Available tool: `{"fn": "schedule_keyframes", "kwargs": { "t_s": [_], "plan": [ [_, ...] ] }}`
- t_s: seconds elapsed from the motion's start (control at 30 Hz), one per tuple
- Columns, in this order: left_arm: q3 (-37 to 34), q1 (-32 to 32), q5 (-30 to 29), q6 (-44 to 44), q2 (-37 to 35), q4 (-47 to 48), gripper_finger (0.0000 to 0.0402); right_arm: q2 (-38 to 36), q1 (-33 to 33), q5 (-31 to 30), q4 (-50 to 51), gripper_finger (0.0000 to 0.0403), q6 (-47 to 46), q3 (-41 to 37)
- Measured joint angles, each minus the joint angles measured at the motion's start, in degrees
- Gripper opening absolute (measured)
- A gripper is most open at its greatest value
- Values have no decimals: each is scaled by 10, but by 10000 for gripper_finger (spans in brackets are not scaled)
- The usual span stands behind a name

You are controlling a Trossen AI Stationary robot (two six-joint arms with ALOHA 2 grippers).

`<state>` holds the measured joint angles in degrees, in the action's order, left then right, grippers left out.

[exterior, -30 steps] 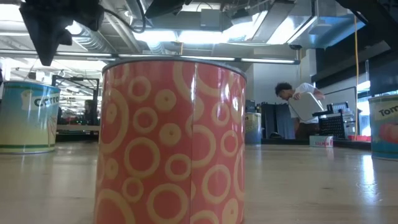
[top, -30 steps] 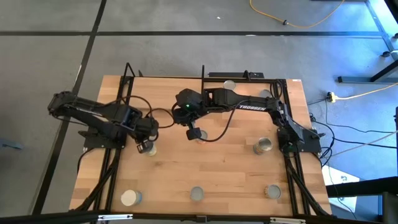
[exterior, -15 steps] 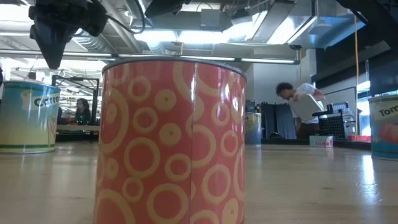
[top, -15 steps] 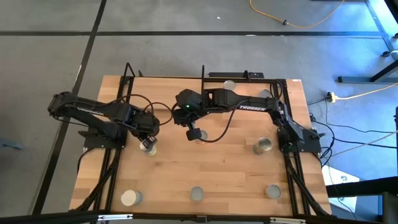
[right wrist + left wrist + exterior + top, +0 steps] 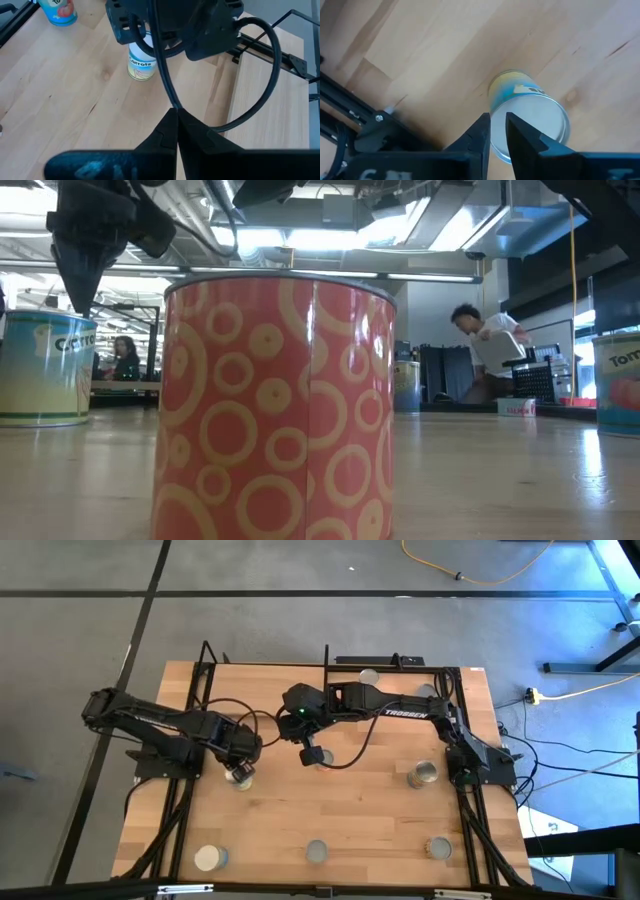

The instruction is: Pick and place cans onto a shelf

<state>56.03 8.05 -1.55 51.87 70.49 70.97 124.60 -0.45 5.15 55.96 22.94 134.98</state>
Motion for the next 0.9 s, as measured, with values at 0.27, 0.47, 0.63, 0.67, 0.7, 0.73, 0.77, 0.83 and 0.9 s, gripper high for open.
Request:
{"fn": "schedule_keyframes", "kwargs": {
  "t_s": [0.27, 0.47, 0.63, 0.67, 0.7, 0.73, 0.77, 0.83, 0.9],
  "plan": [
    [0, 0, -4, -35, 0, 1, 52, 0, 0, 0, 0, 10, 0, 0],
    [0, 0, 3, -73, 0, 1, 50, 0, 0, 0, 0, 10, 0, 0],
    [0, 0, 7, -68, 0, 1, 52, 0, 0, 0, 0, 10, 0, 0],
    [0, 0, 14, -55, 0, 1, 52, 0, 0, 0, 0, 10, 0, 0],
    [0, -2, 21, -43, 0, 1, 52, 0, 0, 0, 0, 10, 0, 0],
    [0, -3, 25, -37, 0, 1, 52, 0, 0, 0, 0, 10, 0, 0],
    [0, -3, 24, -36, 0, 1, 53, 0, 0, 0, 0, 10, 0, 0],
    [0, -1, 18, -42, 0, 1, 53, 0, 0, 0, 0, 10, 0, 0],
    [0, 0, 16, -43, 0, 1, 53, 0, 0, 0, 0, 10, 0, 0]
  ]
}}
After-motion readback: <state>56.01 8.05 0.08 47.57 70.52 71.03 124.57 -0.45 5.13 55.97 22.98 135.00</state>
